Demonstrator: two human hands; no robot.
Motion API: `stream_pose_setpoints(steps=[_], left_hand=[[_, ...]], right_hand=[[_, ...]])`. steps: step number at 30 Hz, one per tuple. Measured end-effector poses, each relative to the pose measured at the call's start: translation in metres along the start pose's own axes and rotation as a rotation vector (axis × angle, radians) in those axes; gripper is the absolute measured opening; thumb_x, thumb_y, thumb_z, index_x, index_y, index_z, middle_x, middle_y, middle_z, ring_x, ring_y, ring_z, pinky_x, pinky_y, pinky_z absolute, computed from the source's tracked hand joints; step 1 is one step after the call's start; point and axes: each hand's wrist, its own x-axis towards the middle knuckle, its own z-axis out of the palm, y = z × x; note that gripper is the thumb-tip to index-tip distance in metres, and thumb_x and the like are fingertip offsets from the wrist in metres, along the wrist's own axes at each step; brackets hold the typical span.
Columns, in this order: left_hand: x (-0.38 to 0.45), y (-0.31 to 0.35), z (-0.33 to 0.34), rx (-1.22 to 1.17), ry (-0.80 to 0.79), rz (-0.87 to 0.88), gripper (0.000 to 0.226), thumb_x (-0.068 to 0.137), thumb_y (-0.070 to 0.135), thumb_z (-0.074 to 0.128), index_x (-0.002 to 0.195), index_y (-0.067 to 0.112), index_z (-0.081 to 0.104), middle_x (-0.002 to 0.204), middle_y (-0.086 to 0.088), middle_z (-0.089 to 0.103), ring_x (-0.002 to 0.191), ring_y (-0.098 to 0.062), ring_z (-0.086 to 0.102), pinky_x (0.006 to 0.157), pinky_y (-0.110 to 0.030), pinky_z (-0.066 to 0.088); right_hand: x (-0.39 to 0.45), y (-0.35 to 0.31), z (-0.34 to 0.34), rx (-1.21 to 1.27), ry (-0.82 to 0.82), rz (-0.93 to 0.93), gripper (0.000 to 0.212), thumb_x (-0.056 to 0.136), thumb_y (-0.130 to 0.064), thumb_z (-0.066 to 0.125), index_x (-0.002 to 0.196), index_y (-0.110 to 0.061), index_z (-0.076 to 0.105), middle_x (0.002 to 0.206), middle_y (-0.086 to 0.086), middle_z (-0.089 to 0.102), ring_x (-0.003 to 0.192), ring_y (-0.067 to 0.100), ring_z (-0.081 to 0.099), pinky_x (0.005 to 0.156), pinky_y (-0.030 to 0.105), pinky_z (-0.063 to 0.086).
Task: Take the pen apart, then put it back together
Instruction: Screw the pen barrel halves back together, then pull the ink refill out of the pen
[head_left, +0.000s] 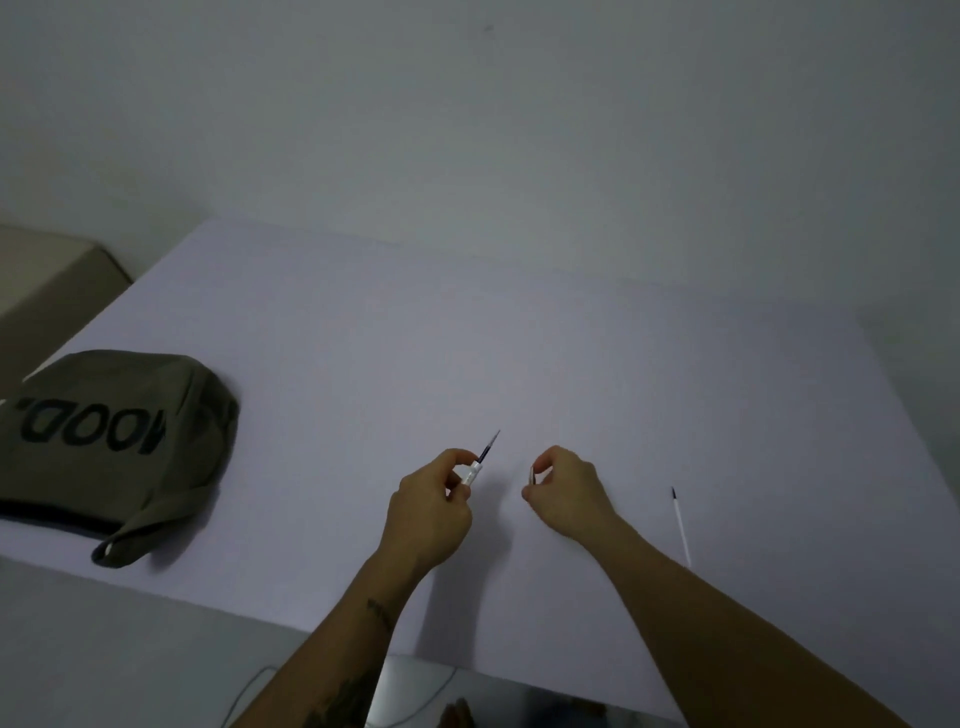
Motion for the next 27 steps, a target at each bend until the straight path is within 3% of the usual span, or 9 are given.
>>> stream_pose_setpoints(steps=[5,9,13,16,20,24,27], left_hand=[[0.004,-0.011,0.011,-0.011,-0.007,-0.042,0.026,0.090,0.018,0.061,0.104,0.041,0.059,0.082,0.012,0.066,0.072,-0.014,0.070,0.068,-0.036,0.061],[0.005,-0.019,0.021,-0.023,-0.013,-0.065,0.027,0.089,0.020,0.063,0.094,0.045,0.056,0.080,0.014,0.066,0.070,-0.014,0.070,0.067,-0.033,0.061],[0.006,-0.022,0.027,-0.041,-0.017,-0.090,0.021,0.089,0.020,0.063,0.095,0.040,0.057,0.081,0.013,0.066,0.072,-0.015,0.071,0.069,-0.032,0.059],[0.007,-0.020,0.028,-0.057,-0.014,-0.099,0.016,0.090,0.019,0.063,0.098,0.033,0.062,0.084,0.009,0.068,0.075,-0.017,0.070,0.072,-0.033,0.059],[0.007,-0.015,0.025,-0.077,0.006,-0.084,0.014,0.088,0.017,0.063,0.094,0.030,0.066,0.078,0.009,0.068,0.068,-0.013,0.066,0.064,-0.032,0.058],[0.006,-0.006,0.024,-0.085,0.007,-0.065,0.015,0.085,0.017,0.065,0.087,0.033,0.068,0.071,0.011,0.068,0.065,-0.009,0.064,0.061,-0.027,0.055],[0.005,0.001,0.027,-0.090,-0.004,-0.036,0.016,0.085,0.018,0.066,0.085,0.034,0.067,0.069,0.011,0.069,0.064,-0.009,0.065,0.058,-0.024,0.054]], right_hand=[[0.015,0.003,0.018,-0.285,0.013,-0.119,0.027,0.081,-0.018,0.062,0.100,-0.017,0.042,0.083,0.002,0.050,0.067,0.022,0.053,0.057,0.029,0.040],[0.023,0.003,0.031,-0.424,0.006,-0.164,0.028,0.081,-0.018,0.060,0.098,-0.015,0.038,0.091,0.008,0.059,0.076,0.029,0.057,0.060,0.032,0.038],[0.027,0.002,0.038,-0.450,0.002,-0.158,0.030,0.082,-0.020,0.063,0.092,-0.017,0.035,0.093,0.008,0.062,0.070,0.023,0.049,0.057,0.031,0.036],[0.030,0.003,0.035,-0.418,0.010,-0.155,0.024,0.085,-0.026,0.063,0.095,-0.016,0.044,0.093,0.006,0.060,0.073,0.022,0.050,0.059,0.031,0.038],[0.026,0.001,0.020,-0.003,0.029,-0.067,0.019,0.085,-0.022,0.064,0.104,-0.017,0.065,0.092,0.003,0.067,0.078,0.020,0.065,0.067,0.029,0.052],[0.009,-0.010,-0.001,0.510,-0.106,0.069,0.015,0.083,-0.012,0.064,0.092,-0.018,0.075,0.076,0.002,0.071,0.049,0.003,0.058,0.040,0.014,0.041],[-0.003,-0.016,-0.011,0.657,-0.158,0.142,0.015,0.085,-0.010,0.062,0.092,-0.012,0.075,0.074,0.003,0.070,0.047,0.005,0.055,0.038,0.014,0.038]])
